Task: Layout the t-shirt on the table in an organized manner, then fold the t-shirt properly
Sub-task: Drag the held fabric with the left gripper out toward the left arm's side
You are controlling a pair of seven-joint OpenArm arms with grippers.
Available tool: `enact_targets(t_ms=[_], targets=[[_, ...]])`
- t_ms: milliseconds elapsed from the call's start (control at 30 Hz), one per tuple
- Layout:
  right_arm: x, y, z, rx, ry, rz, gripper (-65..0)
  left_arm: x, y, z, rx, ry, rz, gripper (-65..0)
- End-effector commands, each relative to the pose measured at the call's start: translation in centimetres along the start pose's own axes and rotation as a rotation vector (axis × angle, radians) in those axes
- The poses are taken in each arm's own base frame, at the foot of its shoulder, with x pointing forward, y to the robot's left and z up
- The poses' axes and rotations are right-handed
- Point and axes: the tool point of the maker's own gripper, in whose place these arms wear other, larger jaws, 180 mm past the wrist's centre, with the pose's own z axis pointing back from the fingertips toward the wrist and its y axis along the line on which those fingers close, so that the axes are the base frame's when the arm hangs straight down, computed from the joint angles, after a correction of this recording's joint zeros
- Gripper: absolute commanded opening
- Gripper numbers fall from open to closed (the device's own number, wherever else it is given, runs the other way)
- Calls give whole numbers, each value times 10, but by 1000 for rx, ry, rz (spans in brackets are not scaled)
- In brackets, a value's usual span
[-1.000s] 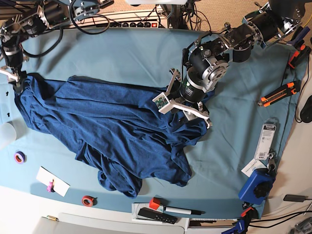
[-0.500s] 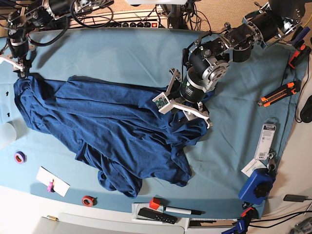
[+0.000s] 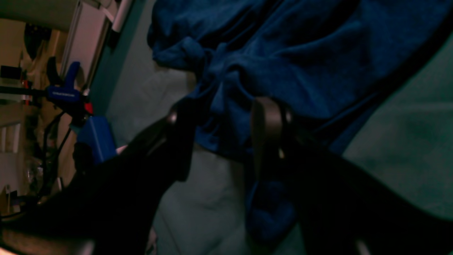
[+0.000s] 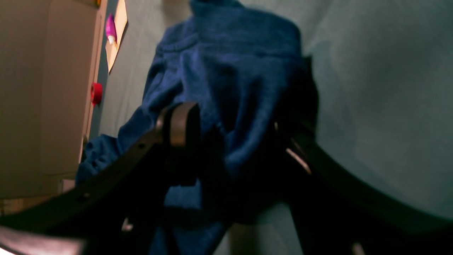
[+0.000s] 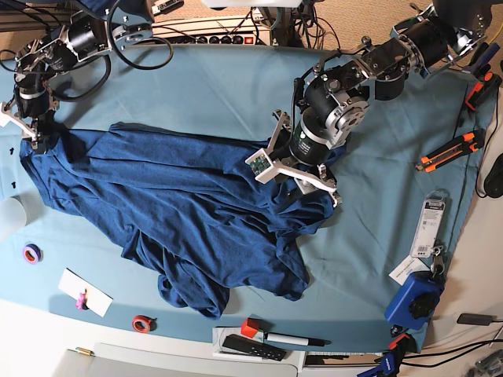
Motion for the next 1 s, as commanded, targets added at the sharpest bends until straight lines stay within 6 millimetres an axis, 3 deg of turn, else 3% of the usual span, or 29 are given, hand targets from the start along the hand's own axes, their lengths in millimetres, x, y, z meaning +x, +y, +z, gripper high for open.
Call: enact_targets(t_ms=[0,67,167,300,400,533,667,833,967], targets=[[8,3,-1,-5,2,24,-385,11,12,2,37,-41,0,-380],[14,5,0,0,-4,39,-417,11,14,2,45,-41,10,-380],[18,12,2,38,2,104,-650,8,20,2,77,-27,51,-379],[21,12,3,38,12,115,-650,-5,36,1,108,35,95,-379],[22,12,3,35,19,119,-650,-18,56,0,123,63,206,-379],[20,12,3,35,31,119,-650,-42,68,4,37,74,396,-379],[19,12,3,35,31,119,-650,-63,68,17,-91,50,603,-375],[19,12,3,35,35,119,-650,-90,63,38,-165,36,776,-233],[18,12,3,35,38,119,-650,-119,45,42,-156,107,896,-220]])
